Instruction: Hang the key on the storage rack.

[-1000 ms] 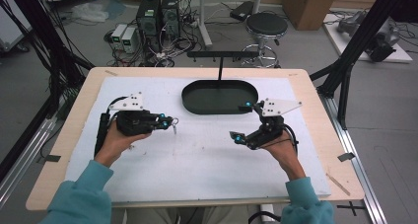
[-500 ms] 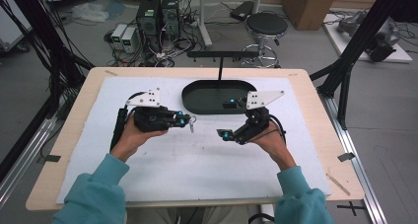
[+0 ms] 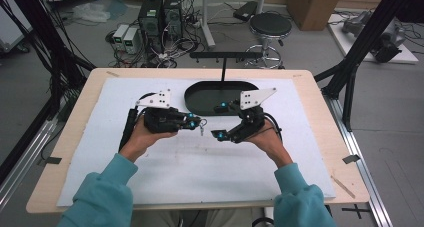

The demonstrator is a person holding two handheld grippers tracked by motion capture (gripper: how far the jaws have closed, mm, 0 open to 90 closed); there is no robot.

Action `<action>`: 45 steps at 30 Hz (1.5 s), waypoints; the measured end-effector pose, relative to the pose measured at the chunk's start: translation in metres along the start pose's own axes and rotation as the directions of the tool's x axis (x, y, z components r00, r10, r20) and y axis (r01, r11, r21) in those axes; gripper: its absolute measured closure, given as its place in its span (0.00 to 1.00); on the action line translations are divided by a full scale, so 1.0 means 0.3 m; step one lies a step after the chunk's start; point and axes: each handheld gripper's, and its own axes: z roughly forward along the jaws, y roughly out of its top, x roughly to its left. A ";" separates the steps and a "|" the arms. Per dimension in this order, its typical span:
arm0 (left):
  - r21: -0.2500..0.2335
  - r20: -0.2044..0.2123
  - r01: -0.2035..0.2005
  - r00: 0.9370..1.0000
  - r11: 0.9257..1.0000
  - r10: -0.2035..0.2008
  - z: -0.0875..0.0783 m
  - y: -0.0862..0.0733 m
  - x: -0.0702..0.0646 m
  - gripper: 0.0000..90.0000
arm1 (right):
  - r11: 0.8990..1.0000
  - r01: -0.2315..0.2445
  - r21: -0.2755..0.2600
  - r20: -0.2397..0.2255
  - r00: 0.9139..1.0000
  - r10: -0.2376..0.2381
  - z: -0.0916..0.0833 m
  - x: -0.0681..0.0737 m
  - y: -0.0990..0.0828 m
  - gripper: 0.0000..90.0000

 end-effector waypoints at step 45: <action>0.007 0.031 -0.042 0.999 0.999 0.042 0.012 0.003 -0.016 0.98 | 1.000 0.022 0.011 -0.103 0.994 -0.021 0.026 -0.017 0.009 0.97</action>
